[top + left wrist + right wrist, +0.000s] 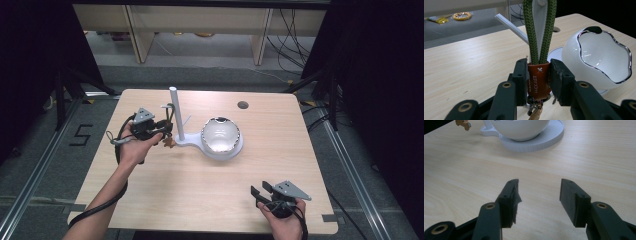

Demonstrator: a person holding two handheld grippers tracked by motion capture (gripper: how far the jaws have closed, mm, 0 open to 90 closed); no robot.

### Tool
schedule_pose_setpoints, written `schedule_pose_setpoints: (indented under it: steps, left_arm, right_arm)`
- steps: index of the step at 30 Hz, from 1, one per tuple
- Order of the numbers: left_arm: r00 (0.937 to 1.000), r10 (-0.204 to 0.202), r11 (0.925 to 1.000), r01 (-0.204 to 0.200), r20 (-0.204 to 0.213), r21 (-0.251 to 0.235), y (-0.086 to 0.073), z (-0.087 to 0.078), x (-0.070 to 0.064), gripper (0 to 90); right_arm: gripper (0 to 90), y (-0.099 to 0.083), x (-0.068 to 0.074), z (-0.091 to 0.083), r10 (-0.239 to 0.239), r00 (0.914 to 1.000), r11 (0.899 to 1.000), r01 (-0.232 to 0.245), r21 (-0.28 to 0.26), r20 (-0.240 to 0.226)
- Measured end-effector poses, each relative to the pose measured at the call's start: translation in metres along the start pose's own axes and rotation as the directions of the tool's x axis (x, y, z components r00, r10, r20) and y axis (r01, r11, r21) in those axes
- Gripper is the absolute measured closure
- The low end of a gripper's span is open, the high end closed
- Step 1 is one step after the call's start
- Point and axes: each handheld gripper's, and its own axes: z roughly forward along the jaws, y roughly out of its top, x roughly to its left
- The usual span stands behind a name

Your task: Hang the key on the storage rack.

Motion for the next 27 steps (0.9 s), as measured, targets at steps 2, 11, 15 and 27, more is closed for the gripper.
schedule_pose_setpoints:
  steps: [2, 11, 15, 27]
  left_arm:
    - [1.0, 0.002, 1.0, -0.002, -0.002, 0.003, 0.0, 0.001, 0.0, 66.6]
    - [1.0, 0.005, 1.0, -0.005, -0.008, -0.003, 0.001, 0.003, -0.002, 63.1]
    - [0.9998, 0.013, 0.9999, -0.013, -0.012, -0.01, 0.002, 0.001, -0.004, 61.9]
    - [0.9995, 0.026, 0.9989, -0.027, -0.015, -0.037, 0.001, -0.008, -0.007, 57.3]
  right_arm:
    - [50.1, 0.0, 0.0, -0.001, -0.006, 0.9999, 1.0, 0.006, 0.01, 0.014]
    - [50.0, 0.0, -0.001, -0.001, -0.022, 0.9995, 1.0, 0.022, 0.004, 0.021]
    - [50.1, 0.0, -0.001, 0.0, -0.01, 0.9998, 1.0, 0.01, -0.005, 0.017]
    - [49.9, 0.0, 0.003, -0.001, 0.03, 0.9994, 1.0, -0.03, 0.001, 0.016]
